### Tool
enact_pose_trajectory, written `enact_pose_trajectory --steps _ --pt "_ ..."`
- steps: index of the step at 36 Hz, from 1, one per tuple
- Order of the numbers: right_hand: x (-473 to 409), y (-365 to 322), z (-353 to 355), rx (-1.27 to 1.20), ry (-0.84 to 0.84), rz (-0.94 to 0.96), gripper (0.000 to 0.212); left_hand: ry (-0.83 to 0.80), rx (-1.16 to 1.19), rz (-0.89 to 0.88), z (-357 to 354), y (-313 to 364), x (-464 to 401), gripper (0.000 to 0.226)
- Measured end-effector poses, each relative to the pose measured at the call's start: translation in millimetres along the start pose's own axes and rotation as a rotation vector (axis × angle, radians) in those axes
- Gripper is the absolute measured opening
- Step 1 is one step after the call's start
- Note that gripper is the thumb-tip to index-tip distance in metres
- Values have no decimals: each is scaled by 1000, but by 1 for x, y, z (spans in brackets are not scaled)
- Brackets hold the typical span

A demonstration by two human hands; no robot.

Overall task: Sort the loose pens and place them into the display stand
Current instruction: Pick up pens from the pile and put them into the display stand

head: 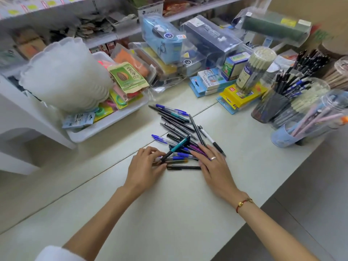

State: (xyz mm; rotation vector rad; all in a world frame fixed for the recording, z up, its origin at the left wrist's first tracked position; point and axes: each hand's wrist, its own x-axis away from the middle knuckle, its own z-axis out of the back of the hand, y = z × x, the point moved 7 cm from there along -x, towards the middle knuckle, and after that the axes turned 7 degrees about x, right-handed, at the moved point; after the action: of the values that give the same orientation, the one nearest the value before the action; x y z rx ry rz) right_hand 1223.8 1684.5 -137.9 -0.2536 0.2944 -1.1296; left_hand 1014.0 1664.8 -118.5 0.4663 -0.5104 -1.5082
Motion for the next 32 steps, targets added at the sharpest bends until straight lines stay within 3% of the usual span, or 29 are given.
enact_pose_trajectory --steps 7,10,13,15,18,23,27,32 --pt "11 -4 11 -38 11 -13 42 -125 311 11 5 2 5 45" --pt "19 3 18 -50 74 -61 39 -101 180 -119 12 19 0 63" --pt "27 9 20 -32 104 -123 35 -253 -34 -240 2 36 -6 99" --pt "30 9 18 -8 93 -139 35 -371 -256 -286 -13 41 -9 109" --pt "24 6 16 16 77 -154 38 -361 -377 -327 -21 48 -17 103" --pt "6 -8 13 -33 105 -126 33 -314 -490 -376 -13 58 -24 60" --pt "-4 -25 7 -176 55 -89 32 -369 -583 -267 -8 48 -24 61" --pt "-3 -25 10 -96 61 -137 36 -429 -688 -142 -4 36 -18 68"
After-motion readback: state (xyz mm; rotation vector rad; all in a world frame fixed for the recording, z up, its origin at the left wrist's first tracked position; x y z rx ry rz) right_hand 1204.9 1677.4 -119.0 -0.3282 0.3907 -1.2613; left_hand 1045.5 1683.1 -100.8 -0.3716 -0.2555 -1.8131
